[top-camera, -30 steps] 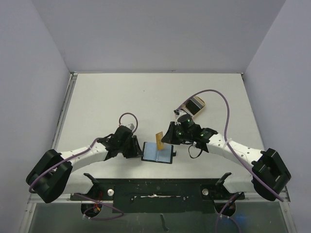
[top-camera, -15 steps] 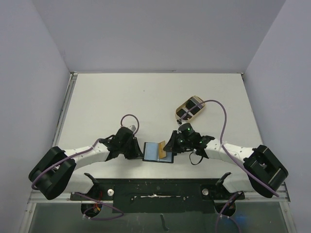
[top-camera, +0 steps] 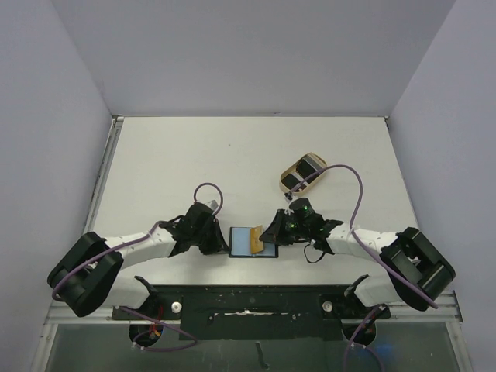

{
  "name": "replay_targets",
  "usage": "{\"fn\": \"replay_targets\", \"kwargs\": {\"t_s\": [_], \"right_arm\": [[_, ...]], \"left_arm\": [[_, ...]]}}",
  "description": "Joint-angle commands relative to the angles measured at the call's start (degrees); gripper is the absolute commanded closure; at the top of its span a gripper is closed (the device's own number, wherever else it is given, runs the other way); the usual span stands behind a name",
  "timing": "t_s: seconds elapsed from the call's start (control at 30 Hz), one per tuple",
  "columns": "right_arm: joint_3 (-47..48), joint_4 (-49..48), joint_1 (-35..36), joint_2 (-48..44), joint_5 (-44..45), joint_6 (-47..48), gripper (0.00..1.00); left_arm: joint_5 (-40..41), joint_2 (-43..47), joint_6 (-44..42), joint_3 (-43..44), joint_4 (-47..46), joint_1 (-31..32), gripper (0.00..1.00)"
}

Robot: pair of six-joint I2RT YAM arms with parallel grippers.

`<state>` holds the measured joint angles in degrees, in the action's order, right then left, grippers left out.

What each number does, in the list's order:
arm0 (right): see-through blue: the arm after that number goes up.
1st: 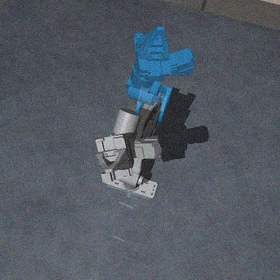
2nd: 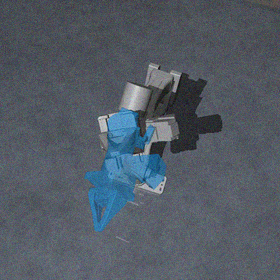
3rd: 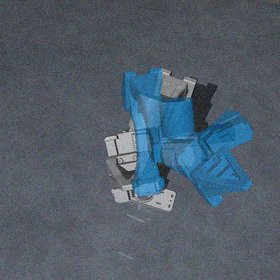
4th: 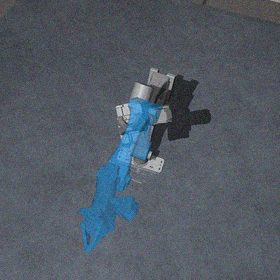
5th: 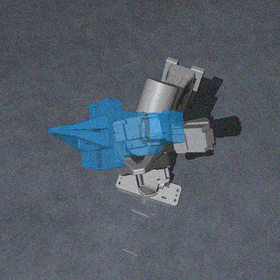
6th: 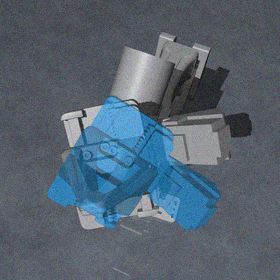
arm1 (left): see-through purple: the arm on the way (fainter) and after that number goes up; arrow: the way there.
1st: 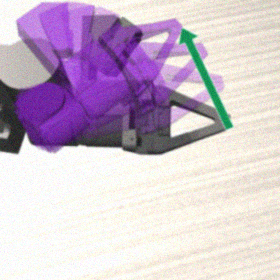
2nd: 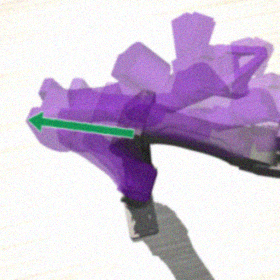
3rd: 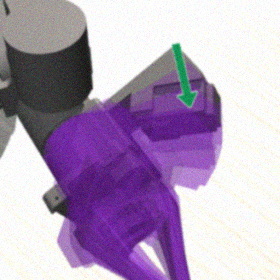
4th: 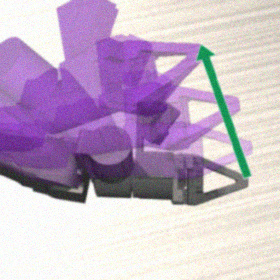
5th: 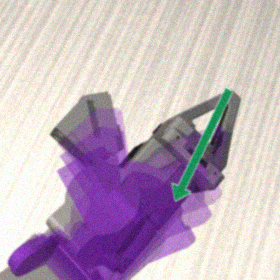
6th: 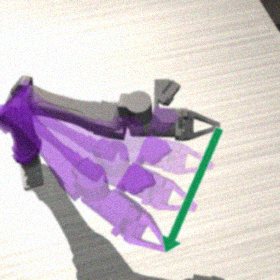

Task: Put the credit cards into the card holder
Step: Insert the credit card into the card holder.

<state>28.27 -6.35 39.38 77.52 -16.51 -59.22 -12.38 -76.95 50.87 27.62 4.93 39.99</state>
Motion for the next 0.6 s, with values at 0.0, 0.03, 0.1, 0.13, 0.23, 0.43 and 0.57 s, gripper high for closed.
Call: {"fn": "replay_targets", "kwargs": {"t_s": [0.0,0.03,0.1,0.13,0.23,0.43,0.57], "right_arm": [[-0.62,-6.05,-1.12,1.51,-3.22,-0.72,1.0],[-0.67,-6.23,-1.25,1.9,-3.34,-0.6,1.0],[-0.74,-6.29,-1.49,2.52,-3.56,-0.44,0.99],[-0.89,-6.39,-1.54,2.94,-3.55,-0.45,0.99],[-1.39,-6.44,-1.97,3.27,-3.35,-0.61,0.98],[-1.95,-4.9,-2.67,2.0,-1.92,0.6,0.98],[-2.34,-5.28,-2.94,2.65,-2.45,1.26,0.97]], "left_arm": [[-0.97,-0.81,0.28,0.22,-3.76,0.26,1.0],[-1.09,-0.94,0.23,0.29,-3.78,0.28,1.0],[-1.15,-1.29,0.11,0.46,-3.79,0.27,1.0],[-1.2,-1.4,0.11,0.5,-3.79,0.27,1.0],[-1.25,-1.61,0.05,0.6,-3.79,0.28,1.0],[-1.26,-1.94,0.1,0.51,-3.96,0.31,1.0],[-1.24,-2.39,0.12,0.51,-4.2,0.28,1.0]]}}
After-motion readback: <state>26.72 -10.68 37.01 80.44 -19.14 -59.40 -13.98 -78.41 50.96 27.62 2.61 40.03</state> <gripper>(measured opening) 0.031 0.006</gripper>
